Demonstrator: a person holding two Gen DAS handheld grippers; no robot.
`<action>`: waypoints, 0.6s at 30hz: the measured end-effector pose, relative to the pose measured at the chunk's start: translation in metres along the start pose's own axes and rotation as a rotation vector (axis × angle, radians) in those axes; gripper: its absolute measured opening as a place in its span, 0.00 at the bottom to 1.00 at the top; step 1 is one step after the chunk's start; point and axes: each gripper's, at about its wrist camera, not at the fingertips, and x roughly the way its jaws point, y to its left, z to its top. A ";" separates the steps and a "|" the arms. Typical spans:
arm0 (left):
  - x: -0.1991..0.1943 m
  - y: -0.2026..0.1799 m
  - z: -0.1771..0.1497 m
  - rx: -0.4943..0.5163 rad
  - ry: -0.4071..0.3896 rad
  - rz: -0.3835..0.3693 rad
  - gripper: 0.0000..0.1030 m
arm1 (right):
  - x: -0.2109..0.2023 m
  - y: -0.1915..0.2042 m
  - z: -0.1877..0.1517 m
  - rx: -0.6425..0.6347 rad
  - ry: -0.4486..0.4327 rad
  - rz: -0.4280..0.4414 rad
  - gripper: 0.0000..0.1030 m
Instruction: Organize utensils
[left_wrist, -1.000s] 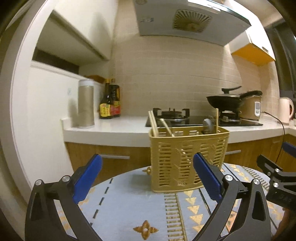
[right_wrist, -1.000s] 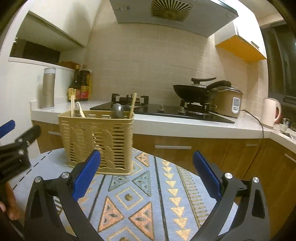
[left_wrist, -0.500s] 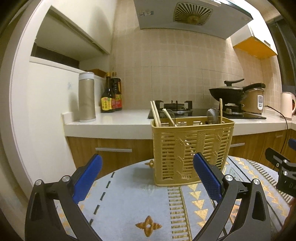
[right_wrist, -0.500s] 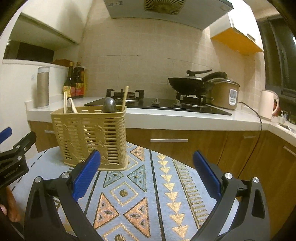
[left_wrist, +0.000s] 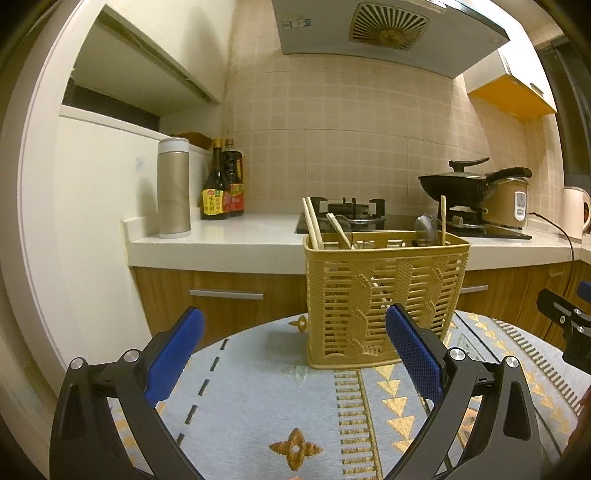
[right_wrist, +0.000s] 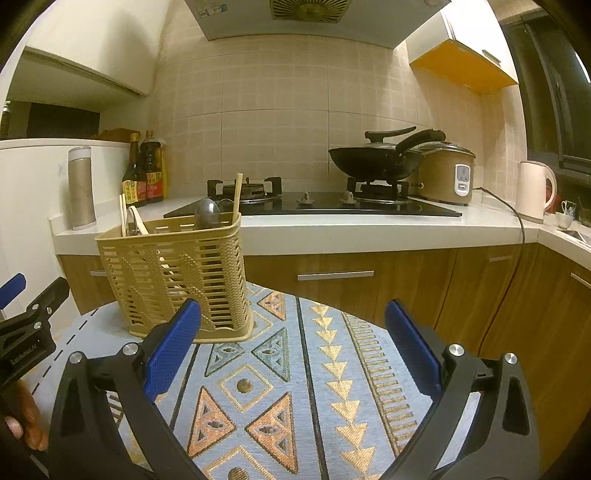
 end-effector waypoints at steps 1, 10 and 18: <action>0.000 0.000 0.000 0.000 0.000 -0.002 0.93 | 0.000 0.000 0.000 -0.001 0.000 0.000 0.92; 0.000 0.001 0.001 -0.005 0.004 -0.005 0.93 | 0.000 0.003 -0.001 -0.006 0.006 0.004 0.92; 0.000 0.003 0.000 -0.015 0.010 -0.004 0.93 | 0.001 0.002 -0.001 -0.005 0.012 0.009 0.92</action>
